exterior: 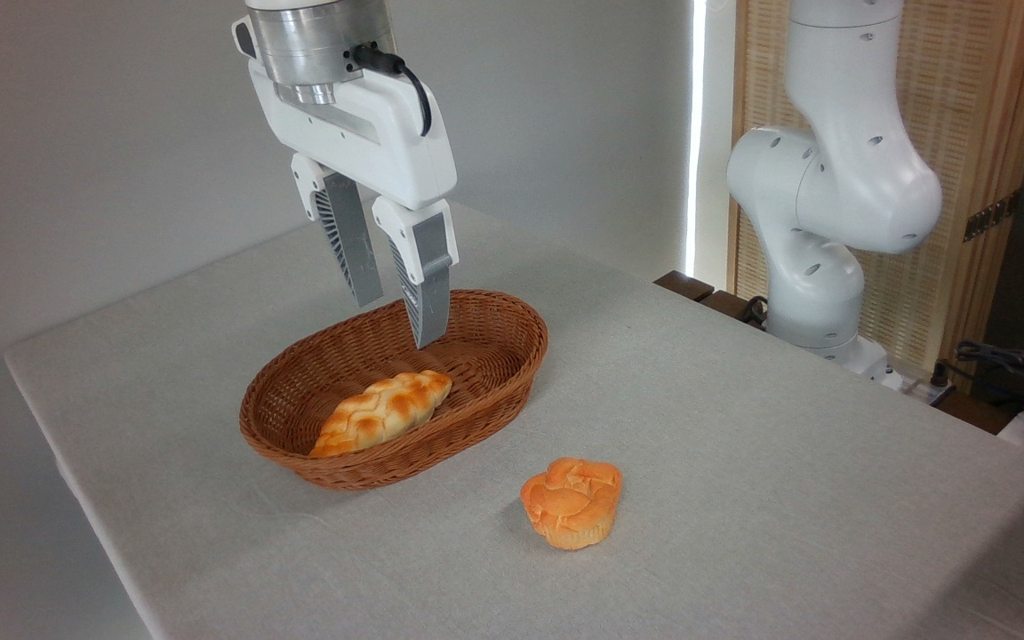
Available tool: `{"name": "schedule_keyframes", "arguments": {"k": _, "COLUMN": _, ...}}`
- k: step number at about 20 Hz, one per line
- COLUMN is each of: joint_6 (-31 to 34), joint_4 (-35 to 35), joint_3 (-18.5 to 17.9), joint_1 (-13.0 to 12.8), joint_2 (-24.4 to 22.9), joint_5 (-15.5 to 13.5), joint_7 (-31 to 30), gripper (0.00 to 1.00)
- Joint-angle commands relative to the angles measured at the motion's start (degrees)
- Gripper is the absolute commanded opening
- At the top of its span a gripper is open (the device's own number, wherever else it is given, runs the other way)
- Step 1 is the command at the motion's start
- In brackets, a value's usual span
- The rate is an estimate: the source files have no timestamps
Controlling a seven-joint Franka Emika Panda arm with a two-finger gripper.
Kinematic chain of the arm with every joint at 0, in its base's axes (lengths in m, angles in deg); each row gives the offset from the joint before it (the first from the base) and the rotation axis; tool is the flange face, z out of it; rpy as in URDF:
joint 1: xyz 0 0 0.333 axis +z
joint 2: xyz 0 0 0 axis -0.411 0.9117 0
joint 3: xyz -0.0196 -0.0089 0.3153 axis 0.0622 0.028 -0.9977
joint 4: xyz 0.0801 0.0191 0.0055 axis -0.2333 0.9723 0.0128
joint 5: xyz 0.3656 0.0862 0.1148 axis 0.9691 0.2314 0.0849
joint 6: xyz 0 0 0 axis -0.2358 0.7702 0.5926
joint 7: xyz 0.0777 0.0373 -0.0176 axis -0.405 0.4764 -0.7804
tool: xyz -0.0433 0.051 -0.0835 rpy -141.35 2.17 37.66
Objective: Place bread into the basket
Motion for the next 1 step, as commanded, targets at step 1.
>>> {"name": "schedule_keyframes", "arguments": {"k": 1, "joint_6": 0.74, "joint_4": -0.18, "joint_3": -0.12, "joint_1": 0.37, "joint_2": -0.21, "joint_5": 0.17, "joint_7": 0.12, "gripper": 1.0}}
